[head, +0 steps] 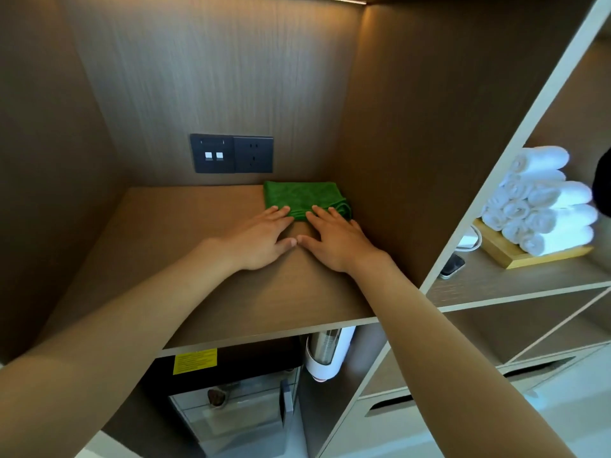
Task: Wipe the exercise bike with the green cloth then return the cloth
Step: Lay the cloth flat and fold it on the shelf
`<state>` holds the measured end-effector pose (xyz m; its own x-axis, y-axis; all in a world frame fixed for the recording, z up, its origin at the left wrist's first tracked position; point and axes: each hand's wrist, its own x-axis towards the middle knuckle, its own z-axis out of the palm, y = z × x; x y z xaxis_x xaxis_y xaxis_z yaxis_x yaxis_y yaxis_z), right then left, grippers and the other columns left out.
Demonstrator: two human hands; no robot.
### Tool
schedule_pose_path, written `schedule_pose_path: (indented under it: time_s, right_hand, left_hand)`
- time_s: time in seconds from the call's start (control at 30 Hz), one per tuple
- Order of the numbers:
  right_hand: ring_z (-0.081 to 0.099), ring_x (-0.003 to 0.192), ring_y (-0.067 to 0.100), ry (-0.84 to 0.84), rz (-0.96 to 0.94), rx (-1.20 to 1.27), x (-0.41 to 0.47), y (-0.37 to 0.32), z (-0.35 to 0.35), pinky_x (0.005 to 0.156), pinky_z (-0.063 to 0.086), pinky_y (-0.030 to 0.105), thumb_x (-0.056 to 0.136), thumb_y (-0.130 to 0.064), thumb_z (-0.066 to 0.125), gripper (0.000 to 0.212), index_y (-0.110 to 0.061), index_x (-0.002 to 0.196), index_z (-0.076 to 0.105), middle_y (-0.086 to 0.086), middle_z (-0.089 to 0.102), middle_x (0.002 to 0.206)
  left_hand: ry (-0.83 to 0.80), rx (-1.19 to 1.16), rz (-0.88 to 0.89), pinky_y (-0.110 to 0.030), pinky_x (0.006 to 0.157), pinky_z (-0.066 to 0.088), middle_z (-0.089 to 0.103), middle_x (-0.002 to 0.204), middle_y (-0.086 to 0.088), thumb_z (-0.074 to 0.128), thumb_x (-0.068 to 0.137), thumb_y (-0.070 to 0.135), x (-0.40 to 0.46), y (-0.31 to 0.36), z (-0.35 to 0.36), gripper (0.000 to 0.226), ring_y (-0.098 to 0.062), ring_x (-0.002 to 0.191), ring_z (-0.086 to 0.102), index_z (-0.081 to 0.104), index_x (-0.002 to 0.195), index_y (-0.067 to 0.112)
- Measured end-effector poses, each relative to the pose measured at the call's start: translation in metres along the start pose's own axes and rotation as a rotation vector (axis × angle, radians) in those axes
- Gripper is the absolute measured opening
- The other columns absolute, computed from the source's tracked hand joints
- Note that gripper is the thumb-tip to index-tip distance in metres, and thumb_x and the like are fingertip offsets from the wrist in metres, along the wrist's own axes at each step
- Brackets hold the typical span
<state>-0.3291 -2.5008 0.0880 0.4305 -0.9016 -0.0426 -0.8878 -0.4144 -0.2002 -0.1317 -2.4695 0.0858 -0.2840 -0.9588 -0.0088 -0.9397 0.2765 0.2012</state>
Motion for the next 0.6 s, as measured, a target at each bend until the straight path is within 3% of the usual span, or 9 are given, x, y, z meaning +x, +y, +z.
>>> schedule_pose_path:
  time_s: [0.2,0.4,0.6]
  right_hand:
    - [0.000,0.163,0.021,0.066,0.021,0.075,0.011,0.005,0.010,0.130,0.007,0.055,0.105,-0.064,0.035,0.073,-0.029,0.167,0.021,-0.007,0.007,0.177]
    - [0.007,0.163,0.022,0.134,0.004,0.106,0.012,0.008,0.014,0.128,0.012,0.055,0.106,-0.057,0.037,0.067,-0.027,0.165,0.029,-0.004,0.014,0.176]
    - [0.011,0.162,0.026,0.110,-0.030,0.082,0.001,0.006,0.015,0.129,0.012,0.056,0.108,-0.049,0.034,0.060,-0.025,0.163,0.032,0.000,0.015,0.176]
  left_hand:
    - [0.044,-0.005,-0.017,-0.050,0.129,0.018,0.012,0.175,0.003,0.036,0.107,0.057,0.010,-0.003,0.006,0.067,-0.017,0.161,0.008,0.029,0.164,0.024]
    - [0.176,0.009,-0.039,-0.049,0.127,0.023,0.023,0.173,0.000,0.042,0.107,0.044,0.000,0.000,0.010,0.053,-0.025,0.159,0.018,0.045,0.157,0.026]
    - [0.086,0.047,-0.188,-0.053,0.124,0.027,0.020,0.173,-0.001,0.032,0.108,0.050,-0.024,0.012,0.012,0.055,-0.032,0.155,0.026,0.034,0.161,0.034]
